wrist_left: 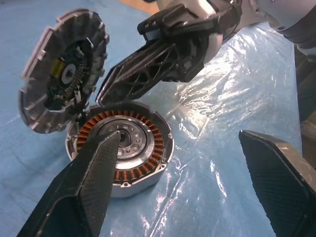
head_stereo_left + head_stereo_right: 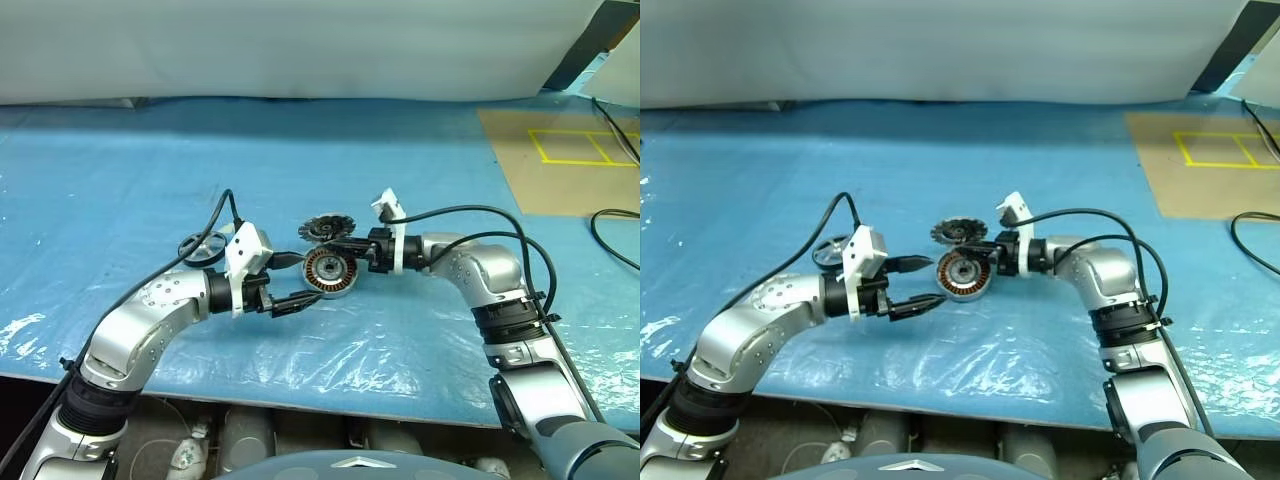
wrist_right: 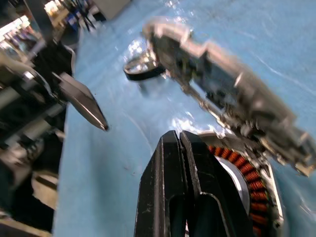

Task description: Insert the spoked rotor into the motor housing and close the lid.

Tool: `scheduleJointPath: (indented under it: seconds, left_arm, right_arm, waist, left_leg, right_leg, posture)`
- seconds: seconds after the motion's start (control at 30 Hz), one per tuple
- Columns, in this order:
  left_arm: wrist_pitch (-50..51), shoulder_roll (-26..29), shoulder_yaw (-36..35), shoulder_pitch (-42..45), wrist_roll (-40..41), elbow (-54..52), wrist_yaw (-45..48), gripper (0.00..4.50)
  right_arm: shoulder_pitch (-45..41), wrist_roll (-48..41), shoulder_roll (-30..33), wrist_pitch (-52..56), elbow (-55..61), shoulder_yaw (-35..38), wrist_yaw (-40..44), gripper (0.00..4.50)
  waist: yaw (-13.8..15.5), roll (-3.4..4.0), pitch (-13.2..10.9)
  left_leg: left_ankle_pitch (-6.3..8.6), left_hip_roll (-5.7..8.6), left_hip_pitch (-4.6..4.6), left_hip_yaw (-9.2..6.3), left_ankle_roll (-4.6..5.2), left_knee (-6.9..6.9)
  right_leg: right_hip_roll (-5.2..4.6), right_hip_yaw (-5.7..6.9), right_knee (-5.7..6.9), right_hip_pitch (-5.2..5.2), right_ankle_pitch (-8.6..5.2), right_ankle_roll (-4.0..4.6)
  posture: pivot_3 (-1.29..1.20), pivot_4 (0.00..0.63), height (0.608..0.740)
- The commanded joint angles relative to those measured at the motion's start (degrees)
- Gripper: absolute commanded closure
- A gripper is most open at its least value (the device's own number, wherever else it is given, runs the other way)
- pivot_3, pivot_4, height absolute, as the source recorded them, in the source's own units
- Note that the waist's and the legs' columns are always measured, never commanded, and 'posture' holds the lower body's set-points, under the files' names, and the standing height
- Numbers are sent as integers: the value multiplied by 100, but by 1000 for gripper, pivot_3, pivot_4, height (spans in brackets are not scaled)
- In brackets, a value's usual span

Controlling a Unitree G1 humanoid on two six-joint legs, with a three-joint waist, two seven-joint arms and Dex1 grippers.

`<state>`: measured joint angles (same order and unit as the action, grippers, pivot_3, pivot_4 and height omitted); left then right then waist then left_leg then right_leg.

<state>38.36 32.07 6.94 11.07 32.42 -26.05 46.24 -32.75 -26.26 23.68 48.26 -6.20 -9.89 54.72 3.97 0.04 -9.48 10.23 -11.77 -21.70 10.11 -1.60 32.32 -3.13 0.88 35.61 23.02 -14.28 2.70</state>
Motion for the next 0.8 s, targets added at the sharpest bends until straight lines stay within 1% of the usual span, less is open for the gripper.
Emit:
scheduleJointPath:
  seconds: [0.03,0.13,0.2,0.27,0.33,0.37,0.43,0.53,0.63,0.8]
  left_arm:
    - [-224,5,-6,-103,-43,-224,25,460]
    - [-506,23,5,-284,-150,-35,153,460]
    - [-764,44,19,-407,-261,159,296,460]
    - [-1004,36,6,-493,-347,373,429,460]
    - [-1274,22,11,-586,-451,598,562,460]
    - [-1389,16,18,-630,-495,686,620,460]
    - [-1544,0,31,-677,-554,798,695,460]
    - [-1735,-29,38,-717,-618,964,805,460]
    - [-1881,-66,47,-696,-678,1137,886,460]
    - [-2064,-61,-15,-647,-731,1395,1031,460]
  right_arm:
    - [132,382,13,-366,109,-385,-57,4469]
    - [287,800,77,-614,89,-845,-57,4469]
    - [326,1129,93,-886,-72,-1049,-205,4469]
    - [330,960,43,-819,2,-889,-173,4469]
    - [231,517,-52,-505,69,-484,-100,4469]
    - [129,166,-132,-243,83,-156,-66,4469]
    - [-23,-264,-209,103,112,264,-17,4469]
    - [-193,-431,-197,192,184,507,-23,4469]
    - [-164,-257,-102,39,359,297,-4,4469]
    - [6,488,50,-610,492,-342,-158,4469]
  waist:
    - [1,0,0]
    - [-12,-1,0]
    - [-13,-1,1]
    - [-8,-1,1]
    - [-5,-1,1]
    - [-5,-1,0]
    - [-1,0,0]
    - [0,0,0]
    - [2,-1,0]
    - [1,0,0]
  left_leg:
    - [0,0,-2,0,0,0]
    - [0,0,1,0,0,4]
    - [0,-1,13,-1,1,3]
    - [1,-1,36,-1,1,2]
    - [1,1,56,-1,2,2]
    - [2,2,59,-1,3,2]
    - [2,4,58,-2,4,2]
    - [1,4,40,-3,3,1]
    - [0,0,28,-1,2,-2]
    - [1,-1,16,-1,0,-14]
  right_leg:
    - [-1,0,0,1,0,0]
    - [-1,-2,-1,-1,0,0]
    - [0,-5,-1,-10,0,0]
    - [0,-7,-2,-32,-2,-1]
    - [-2,-11,-6,-52,-2,-2]
    - [-3,-12,-6,-54,-2,-2]
    - [-6,-16,-6,-52,-2,-3]
    - [-6,-19,-6,-33,-1,-2]
    - [-1,-18,-4,-19,0,-1]
    - [2,-12,-3,-3,2,-5]
  posture:
    - [0,150,740]
    - [0,150,740]
    - [0,150,740]
    - [0,150,740]
    - [0,150,740]
    - [0,150,740]
    - [0,150,740]
    - [0,150,740]
    - [0,150,740]
    - [0,150,740]
